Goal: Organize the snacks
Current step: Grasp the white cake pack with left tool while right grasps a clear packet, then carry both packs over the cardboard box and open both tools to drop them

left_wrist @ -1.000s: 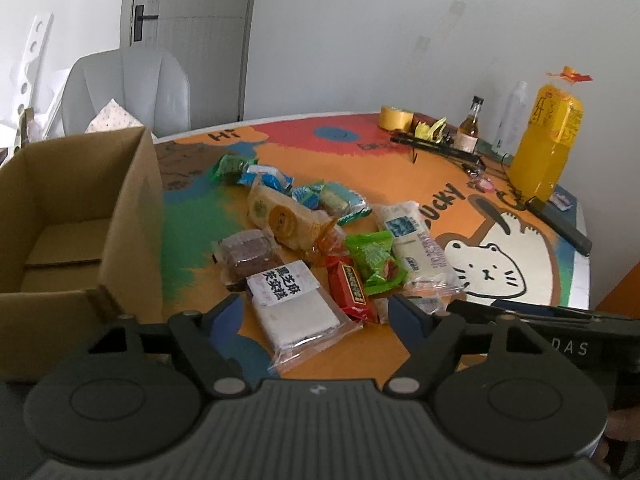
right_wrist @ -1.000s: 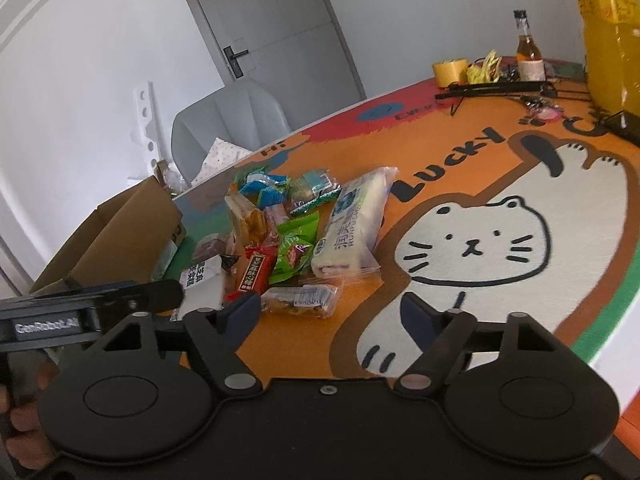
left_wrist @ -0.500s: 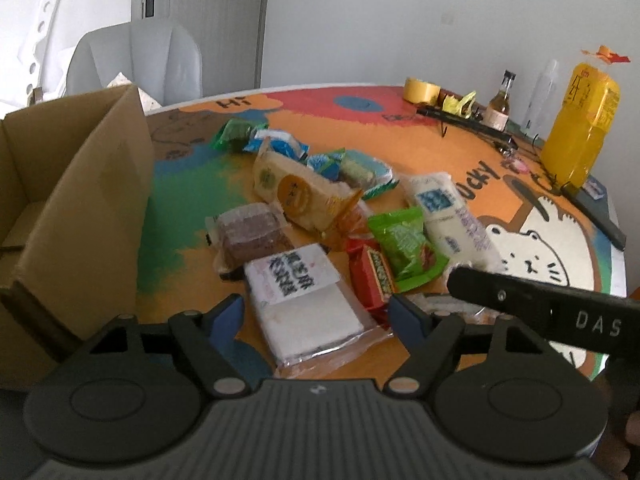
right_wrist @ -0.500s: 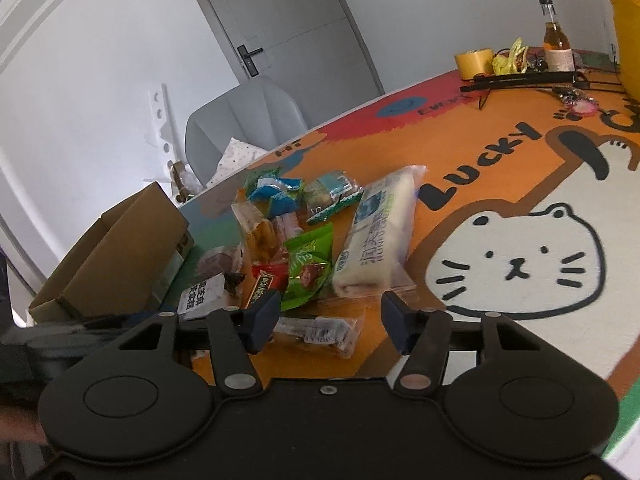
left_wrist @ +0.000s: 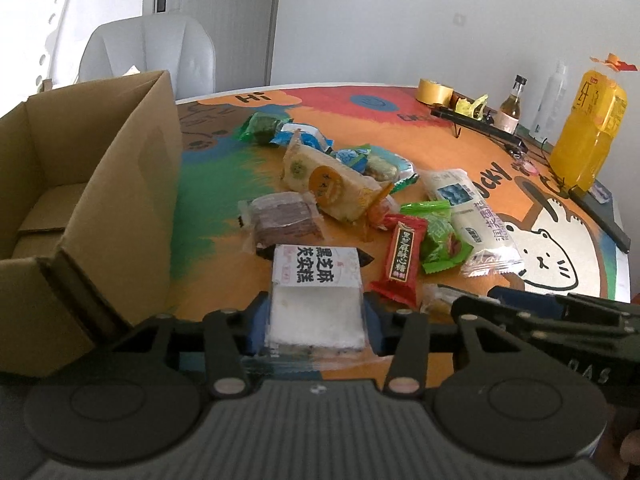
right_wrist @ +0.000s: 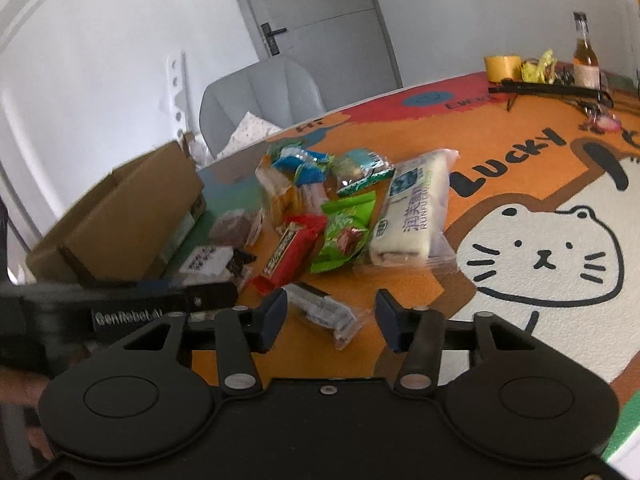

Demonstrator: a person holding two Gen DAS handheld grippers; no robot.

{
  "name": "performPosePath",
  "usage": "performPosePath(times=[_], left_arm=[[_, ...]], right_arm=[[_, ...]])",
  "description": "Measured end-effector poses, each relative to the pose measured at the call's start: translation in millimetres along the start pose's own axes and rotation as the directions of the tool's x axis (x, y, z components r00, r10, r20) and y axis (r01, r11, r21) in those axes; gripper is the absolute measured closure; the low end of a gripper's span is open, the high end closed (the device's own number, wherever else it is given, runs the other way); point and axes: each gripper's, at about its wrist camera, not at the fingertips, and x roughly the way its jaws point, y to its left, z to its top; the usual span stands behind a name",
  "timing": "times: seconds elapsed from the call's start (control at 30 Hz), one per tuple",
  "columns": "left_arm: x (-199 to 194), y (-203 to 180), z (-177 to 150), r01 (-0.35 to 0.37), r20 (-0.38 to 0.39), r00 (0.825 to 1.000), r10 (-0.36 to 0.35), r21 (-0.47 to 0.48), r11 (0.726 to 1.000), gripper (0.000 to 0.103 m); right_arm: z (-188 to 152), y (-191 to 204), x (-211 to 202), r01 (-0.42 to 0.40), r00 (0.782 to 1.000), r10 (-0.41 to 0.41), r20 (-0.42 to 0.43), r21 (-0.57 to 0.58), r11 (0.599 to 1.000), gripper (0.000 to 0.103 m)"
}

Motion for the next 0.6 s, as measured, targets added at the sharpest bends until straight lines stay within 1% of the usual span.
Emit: performPosePath(times=[0.07, 0.13, 0.27, 0.47, 0.6], left_arm=[[-3, 4, 0, 0.003, 0.001, 1.000, -0.003, -0.009, 1.000, 0.056], [-7, 6, -1, 0.007, 0.006, 1.000, -0.007, -0.013, 1.000, 0.057], [-16, 8, 0, 0.027, 0.022, 0.999, -0.027, -0.009, 1.000, 0.057], [-28, 14, 7, 0.045, 0.047, 0.998, -0.044, -0.009, 0.999, 0.057], [-37, 20, 11, 0.047, 0.074, 0.996, -0.046, -0.015, 0.999, 0.057]], right_arm=[[-2, 6, 0, 0.012, 1.000, -0.012, -0.010, -0.037, 0.999, 0.067], [-2, 10, -1, 0.018, 1.000, -0.020, -0.022, -0.059, 0.998, 0.077], [-3, 15, -2, -0.002, 1.000, 0.000, -0.030, -0.057, 0.998, 0.085], [2, 26, -4, -0.007, 1.000, 0.006, -0.025, -0.051, 0.999, 0.086], [11, 34, -10, -0.002, 1.000, 0.002, -0.001, -0.050, 0.999, 0.086]])
